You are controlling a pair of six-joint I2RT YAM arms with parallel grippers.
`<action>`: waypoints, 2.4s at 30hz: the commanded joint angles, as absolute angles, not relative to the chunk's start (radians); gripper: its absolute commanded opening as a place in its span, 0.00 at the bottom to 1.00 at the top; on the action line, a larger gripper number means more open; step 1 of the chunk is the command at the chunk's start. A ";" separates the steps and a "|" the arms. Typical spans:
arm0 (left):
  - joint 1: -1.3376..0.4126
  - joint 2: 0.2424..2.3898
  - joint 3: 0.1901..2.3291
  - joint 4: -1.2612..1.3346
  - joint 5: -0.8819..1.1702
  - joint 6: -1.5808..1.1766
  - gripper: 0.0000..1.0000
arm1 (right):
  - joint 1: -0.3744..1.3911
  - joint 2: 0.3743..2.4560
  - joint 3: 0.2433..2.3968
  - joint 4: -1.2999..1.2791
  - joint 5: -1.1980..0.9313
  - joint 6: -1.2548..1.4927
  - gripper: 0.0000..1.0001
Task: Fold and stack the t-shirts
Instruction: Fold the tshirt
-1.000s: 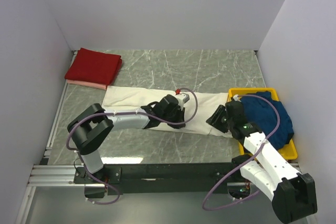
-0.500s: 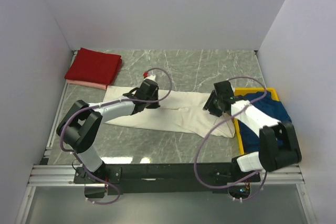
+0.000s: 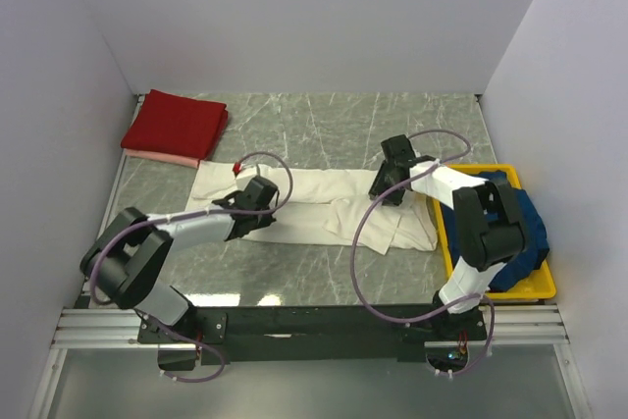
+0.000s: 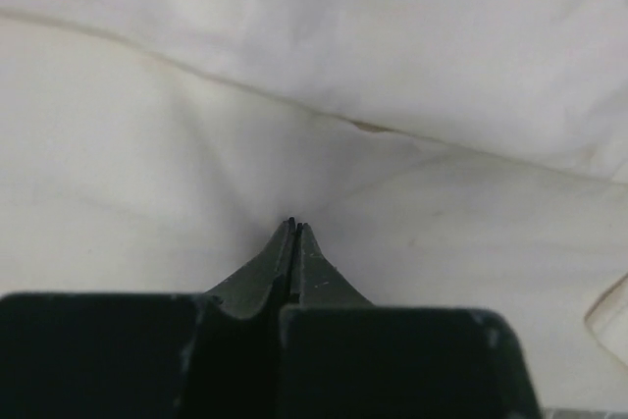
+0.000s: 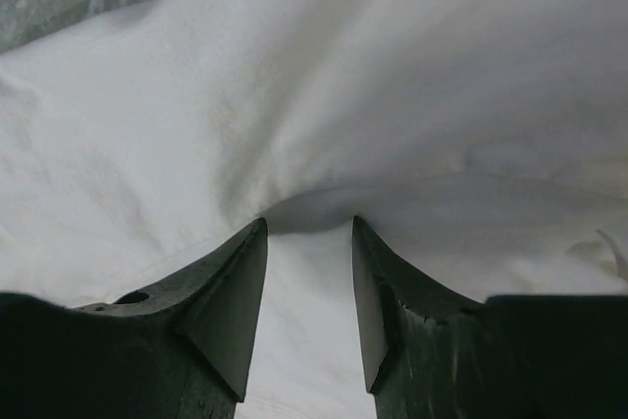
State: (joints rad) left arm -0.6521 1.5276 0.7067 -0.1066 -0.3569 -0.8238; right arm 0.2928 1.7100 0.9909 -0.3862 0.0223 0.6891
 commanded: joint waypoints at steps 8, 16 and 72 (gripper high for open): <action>-0.733 1.330 0.509 -0.156 -0.316 -1.093 0.01 | 0.336 1.948 1.279 -0.541 0.060 0.606 0.47; -0.926 1.258 0.457 -0.121 -0.290 -1.331 0.01 | 0.342 2.065 1.512 -0.649 0.066 0.557 0.47; -0.540 2.485 2.109 -0.356 0.264 -0.032 0.49 | 0.172 2.001 1.428 -0.561 0.067 0.597 0.28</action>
State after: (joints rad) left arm -0.5507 2.4557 2.0384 -0.3595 0.2016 -0.0380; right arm 0.1806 1.9522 1.3266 -0.5289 0.0349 0.6163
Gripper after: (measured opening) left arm 0.528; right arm 0.305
